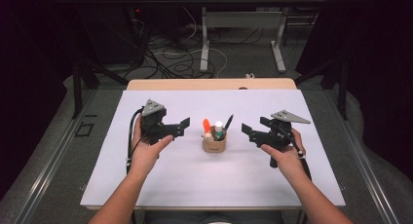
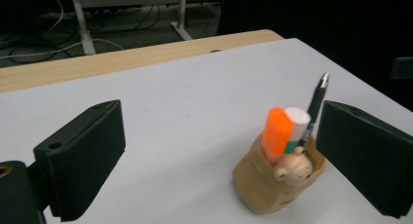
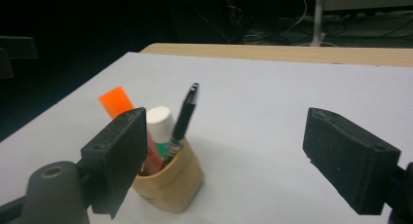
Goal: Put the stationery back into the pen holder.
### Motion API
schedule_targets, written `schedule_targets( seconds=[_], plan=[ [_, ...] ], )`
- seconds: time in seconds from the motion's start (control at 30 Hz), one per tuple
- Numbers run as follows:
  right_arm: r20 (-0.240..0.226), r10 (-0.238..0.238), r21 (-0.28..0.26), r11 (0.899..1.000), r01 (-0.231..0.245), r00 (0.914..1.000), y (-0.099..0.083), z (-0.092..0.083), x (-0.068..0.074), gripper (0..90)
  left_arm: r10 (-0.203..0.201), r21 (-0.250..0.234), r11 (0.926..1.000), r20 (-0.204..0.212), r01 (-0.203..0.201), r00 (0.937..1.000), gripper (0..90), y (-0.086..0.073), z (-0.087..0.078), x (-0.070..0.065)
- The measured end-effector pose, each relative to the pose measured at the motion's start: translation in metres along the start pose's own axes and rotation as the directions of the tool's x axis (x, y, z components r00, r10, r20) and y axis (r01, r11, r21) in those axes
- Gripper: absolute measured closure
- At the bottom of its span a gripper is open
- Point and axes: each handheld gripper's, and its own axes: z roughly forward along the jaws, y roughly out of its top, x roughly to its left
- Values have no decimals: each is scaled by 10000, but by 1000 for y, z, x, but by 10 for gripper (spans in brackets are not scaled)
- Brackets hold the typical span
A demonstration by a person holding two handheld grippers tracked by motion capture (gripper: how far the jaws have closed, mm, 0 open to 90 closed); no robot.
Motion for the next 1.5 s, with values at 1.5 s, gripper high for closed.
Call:
schedule_targets(
  seconds=[1.5],
  plan=[
    [2960,623,1028,9900,-966,9532,-32,-3,-103,155,-1762,311,9818,-2199,1874,9595,4,-81,-20,114]
  ],
)
